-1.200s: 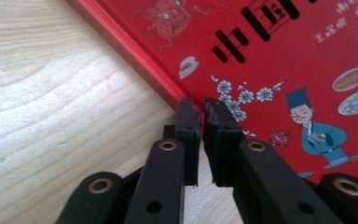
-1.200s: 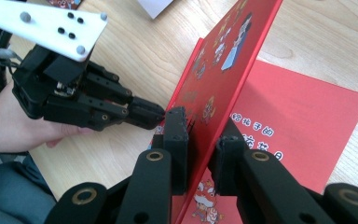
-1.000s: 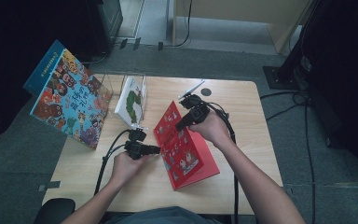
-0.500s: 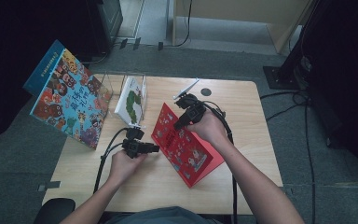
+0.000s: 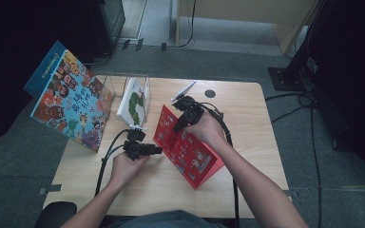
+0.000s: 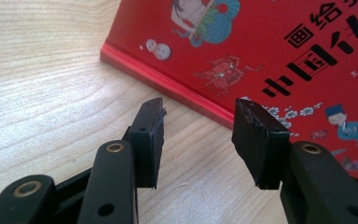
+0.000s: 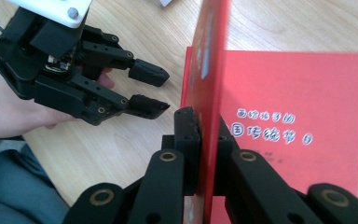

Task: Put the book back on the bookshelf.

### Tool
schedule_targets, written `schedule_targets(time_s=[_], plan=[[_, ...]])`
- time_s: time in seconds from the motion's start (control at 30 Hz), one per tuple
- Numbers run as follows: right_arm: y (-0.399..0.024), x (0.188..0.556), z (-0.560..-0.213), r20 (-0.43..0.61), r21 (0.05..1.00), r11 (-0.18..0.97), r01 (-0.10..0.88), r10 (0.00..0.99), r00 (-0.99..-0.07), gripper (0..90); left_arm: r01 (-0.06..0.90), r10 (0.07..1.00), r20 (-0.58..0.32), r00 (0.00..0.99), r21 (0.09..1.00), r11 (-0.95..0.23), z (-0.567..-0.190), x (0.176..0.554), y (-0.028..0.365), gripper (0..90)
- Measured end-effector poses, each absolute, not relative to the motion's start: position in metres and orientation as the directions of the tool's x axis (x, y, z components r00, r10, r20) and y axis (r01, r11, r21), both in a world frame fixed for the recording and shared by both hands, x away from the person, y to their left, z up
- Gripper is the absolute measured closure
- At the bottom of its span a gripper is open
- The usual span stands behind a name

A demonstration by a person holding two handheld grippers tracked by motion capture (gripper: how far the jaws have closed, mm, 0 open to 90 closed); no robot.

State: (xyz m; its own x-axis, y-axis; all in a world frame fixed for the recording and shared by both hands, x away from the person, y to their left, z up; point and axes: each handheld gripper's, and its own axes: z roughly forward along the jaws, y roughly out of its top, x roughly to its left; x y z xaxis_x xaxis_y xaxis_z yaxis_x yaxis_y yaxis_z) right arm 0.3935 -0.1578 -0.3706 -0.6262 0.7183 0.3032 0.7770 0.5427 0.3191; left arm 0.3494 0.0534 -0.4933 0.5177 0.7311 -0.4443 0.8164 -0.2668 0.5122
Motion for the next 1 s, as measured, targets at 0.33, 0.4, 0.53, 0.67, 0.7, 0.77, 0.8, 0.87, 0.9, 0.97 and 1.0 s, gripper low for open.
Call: schedule_targets(time_s=[0.33, 0.4, 0.53, 0.67, 0.7, 0.77, 0.8, 0.87, 0.9, 0.97, 1.0], plan=[[-0.164, 0.393, -0.348, 0.311, 0.325, 0.556, 0.765, 0.701, -0.642, 88.2, 0.816, 0.718, -0.461, 0.521, 0.517, -0.260, -0.491, 0.350, 0.054, 50.7], [-0.167, 0.394, -0.340, 0.315, 0.332, 0.554, 0.763, 0.697, -0.644, 88.2, 0.813, 0.714, -0.464, 0.525, 0.521, -0.259, -0.490, 0.350, 0.054, 49.9], [-0.171, 0.394, -0.330, 0.315, 0.347, 0.550, 0.760, 0.694, -0.647, 88.2, 0.811, 0.705, -0.473, 0.528, 0.527, -0.254, -0.486, 0.350, 0.053, 48.7], [-0.174, 0.394, -0.320, 0.317, 0.356, 0.547, 0.757, 0.691, -0.649, 88.3, 0.807, 0.691, -0.486, 0.535, 0.535, -0.248, -0.480, 0.351, 0.050, 46.7], [-0.175, 0.395, -0.317, 0.314, 0.363, 0.546, 0.755, 0.691, -0.651, 88.3, 0.804, 0.687, -0.486, 0.540, 0.539, -0.250, -0.478, 0.351, 0.049, 46.4], [-0.176, 0.395, -0.312, 0.313, 0.364, 0.547, 0.754, 0.691, -0.652, 88.3, 0.794, 0.691, -0.466, 0.552, 0.548, -0.265, -0.475, 0.351, 0.045, 45.4], [-0.177, 0.396, -0.310, 0.312, 0.368, 0.547, 0.752, 0.689, -0.654, 88.3, 0.783, 0.693, -0.449, 0.564, 0.557, -0.276, -0.473, 0.351, 0.043, 45.0], [-0.178, 0.396, -0.305, 0.311, 0.374, 0.545, 0.751, 0.689, -0.655, 88.3, 0.780, 0.686, -0.454, 0.569, 0.561, -0.277, -0.469, 0.351, 0.040, 44.4], [-0.179, 0.396, -0.303, 0.309, 0.374, 0.546, 0.750, 0.689, -0.656, 88.3, 0.780, 0.680, -0.461, 0.570, 0.562, -0.274, -0.467, 0.351, 0.038, 43.9], [-0.180, 0.397, -0.299, 0.309, 0.378, 0.545, 0.748, 0.688, -0.657, 88.3, 0.776, 0.672, -0.464, 0.577, 0.567, -0.275, -0.463, 0.352, 0.036, 43.2], [-0.180, 0.398, -0.297, 0.306, 0.381, 0.542, 0.749, 0.691, -0.656, 88.3, 0.776, 0.668, -0.468, 0.578, 0.570, -0.272, -0.461, 0.353, 0.036, 43.0]])
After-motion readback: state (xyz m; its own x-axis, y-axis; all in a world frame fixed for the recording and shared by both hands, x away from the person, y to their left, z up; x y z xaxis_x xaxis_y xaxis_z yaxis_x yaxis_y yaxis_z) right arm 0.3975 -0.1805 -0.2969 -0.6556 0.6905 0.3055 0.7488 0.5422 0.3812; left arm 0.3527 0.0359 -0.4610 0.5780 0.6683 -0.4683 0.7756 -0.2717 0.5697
